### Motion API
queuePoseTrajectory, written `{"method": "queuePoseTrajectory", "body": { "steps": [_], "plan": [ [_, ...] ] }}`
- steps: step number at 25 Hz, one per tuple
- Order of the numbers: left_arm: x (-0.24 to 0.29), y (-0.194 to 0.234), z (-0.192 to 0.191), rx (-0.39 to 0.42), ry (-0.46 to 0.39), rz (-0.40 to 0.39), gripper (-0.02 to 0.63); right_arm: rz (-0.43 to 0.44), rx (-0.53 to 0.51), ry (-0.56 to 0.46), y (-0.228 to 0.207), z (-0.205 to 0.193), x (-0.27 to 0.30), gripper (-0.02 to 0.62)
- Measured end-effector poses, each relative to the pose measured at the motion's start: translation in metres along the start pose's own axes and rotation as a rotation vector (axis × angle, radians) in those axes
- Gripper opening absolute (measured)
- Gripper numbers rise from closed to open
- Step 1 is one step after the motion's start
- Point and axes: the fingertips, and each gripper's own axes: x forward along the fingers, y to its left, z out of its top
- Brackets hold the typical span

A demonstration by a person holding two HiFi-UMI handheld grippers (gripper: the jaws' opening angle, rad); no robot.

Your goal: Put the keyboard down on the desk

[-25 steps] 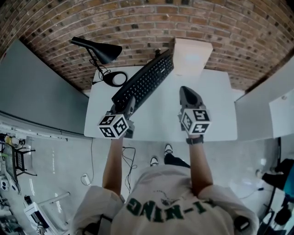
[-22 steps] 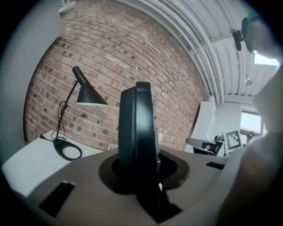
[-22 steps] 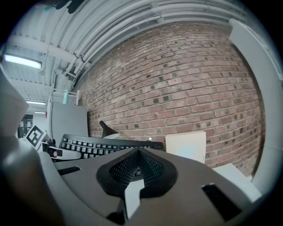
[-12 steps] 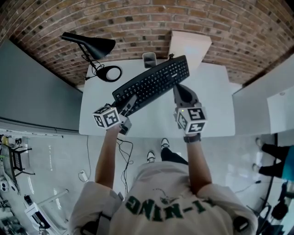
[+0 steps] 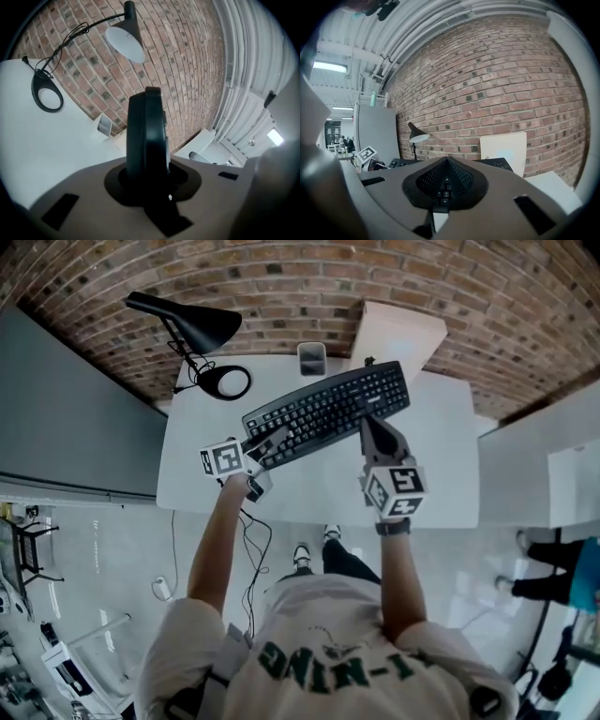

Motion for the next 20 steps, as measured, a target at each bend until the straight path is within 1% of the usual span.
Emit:
{"method": "queuePoseTrajectory", "body": {
  "steps": [3,7,11,13,17,19,20],
  "plan": [
    [0.006,0.014,0.000,-0.020,0.027,-0.004,0.078,0.004,-0.003,0.011,-0.004,-0.003,0.005,0.002],
    [0.008,0.032,-0.003,-0.043,0.093,-0.012,0.078,0.006,0.009,0.022,-0.006,-0.010,0.012,0.002],
    [0.013,0.043,-0.017,-0.127,0.155,-0.054,0.078,0.009,0.011,0.041,-0.012,-0.019,0.012,0.002],
    [0.019,0.045,-0.023,-0.162,0.185,-0.098,0.078,0.009,0.015,0.055,-0.017,-0.024,0.013,0.002],
    [0.030,0.041,-0.035,-0.170,0.271,-0.170,0.078,0.001,0.030,0.077,-0.025,-0.035,0.013,0.002],
    [0.034,0.047,-0.044,-0.163,0.319,-0.177,0.078,0.004,0.033,0.088,-0.027,-0.040,0.015,0.002],
    [0.035,0.053,-0.048,-0.159,0.346,-0.167,0.078,0.007,0.035,0.094,-0.027,-0.042,0.016,0.002]
  ]
}}
